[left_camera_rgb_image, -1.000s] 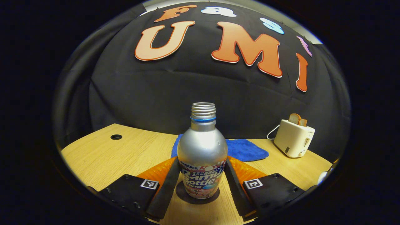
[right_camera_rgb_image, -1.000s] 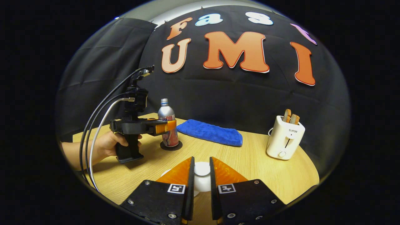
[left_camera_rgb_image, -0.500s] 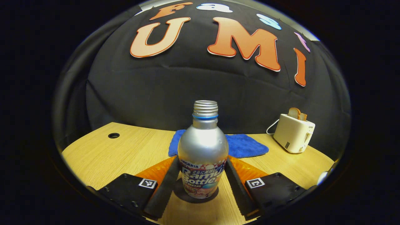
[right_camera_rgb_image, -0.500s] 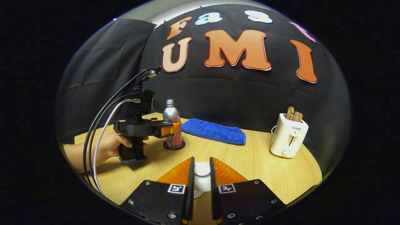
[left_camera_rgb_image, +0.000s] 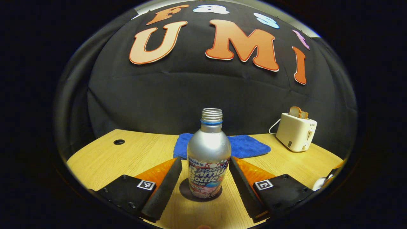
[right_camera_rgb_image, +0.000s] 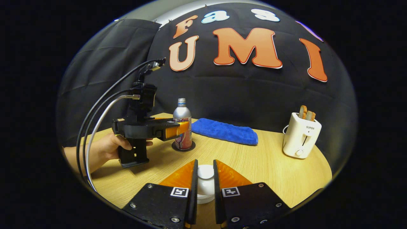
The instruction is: Open the teacup lid with one hand, grasp the water bottle and pour water into the teacup with the other hand; after pouring, place the water bottle on the coaster and then close the teacup lid.
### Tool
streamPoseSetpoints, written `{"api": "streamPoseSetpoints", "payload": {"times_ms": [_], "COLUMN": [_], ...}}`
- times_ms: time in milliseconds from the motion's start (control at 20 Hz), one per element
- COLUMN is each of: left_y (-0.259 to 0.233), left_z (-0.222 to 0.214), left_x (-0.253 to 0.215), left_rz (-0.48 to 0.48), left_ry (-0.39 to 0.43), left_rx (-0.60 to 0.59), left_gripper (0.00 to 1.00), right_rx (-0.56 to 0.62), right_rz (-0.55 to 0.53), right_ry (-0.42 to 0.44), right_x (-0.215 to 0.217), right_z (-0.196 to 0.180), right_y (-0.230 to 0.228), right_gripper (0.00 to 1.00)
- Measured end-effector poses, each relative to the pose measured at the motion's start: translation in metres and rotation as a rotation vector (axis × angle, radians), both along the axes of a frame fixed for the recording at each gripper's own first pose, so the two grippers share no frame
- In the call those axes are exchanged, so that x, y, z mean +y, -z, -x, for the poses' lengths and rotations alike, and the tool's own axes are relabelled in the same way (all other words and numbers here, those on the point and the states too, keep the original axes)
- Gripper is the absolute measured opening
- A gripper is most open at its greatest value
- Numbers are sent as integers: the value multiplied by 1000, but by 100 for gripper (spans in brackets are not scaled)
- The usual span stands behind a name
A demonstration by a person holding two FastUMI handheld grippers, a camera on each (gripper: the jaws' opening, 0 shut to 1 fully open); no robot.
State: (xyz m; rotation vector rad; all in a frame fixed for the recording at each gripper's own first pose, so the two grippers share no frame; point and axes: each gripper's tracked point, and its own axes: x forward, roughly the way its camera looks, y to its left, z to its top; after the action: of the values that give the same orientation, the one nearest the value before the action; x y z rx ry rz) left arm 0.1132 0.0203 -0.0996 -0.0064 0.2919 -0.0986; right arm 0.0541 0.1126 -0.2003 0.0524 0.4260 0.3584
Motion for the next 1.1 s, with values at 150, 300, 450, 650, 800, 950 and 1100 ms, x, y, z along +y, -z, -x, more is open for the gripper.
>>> {"api": "streamPoseSetpoints", "payload": {"times_ms": [150,300,450,650,800,950,1100], "left_y": [-14,-25,-46,-63,-79,-99,-119], "left_z": [17,35,52,74,89,103,122], "left_x": [1,4,9,12,14,18,19], "left_rz": [13,5,-3,3,6,0,-2], "left_ry": [-1,-4,-12,-22,-26,-45,-55], "left_rx": [-26,-50,-96,-128,-159,-203,-241], "left_gripper": [97,98,97,97,97,97,100], "right_rx": [9,19,31,24,20,-32,-100], "right_rz": [-8,3,-1,-7,4,11,-11], "right_ry": [-11,-20,-20,-15,-4,18,61], "right_x": [7,14,16,17,16,7,-10], "right_z": [-1,-2,-1,-1,1,4,9], "right_y": [7,18,26,28,26,6,-25], "right_gripper": [24,23,23,24,28,33,48]}}
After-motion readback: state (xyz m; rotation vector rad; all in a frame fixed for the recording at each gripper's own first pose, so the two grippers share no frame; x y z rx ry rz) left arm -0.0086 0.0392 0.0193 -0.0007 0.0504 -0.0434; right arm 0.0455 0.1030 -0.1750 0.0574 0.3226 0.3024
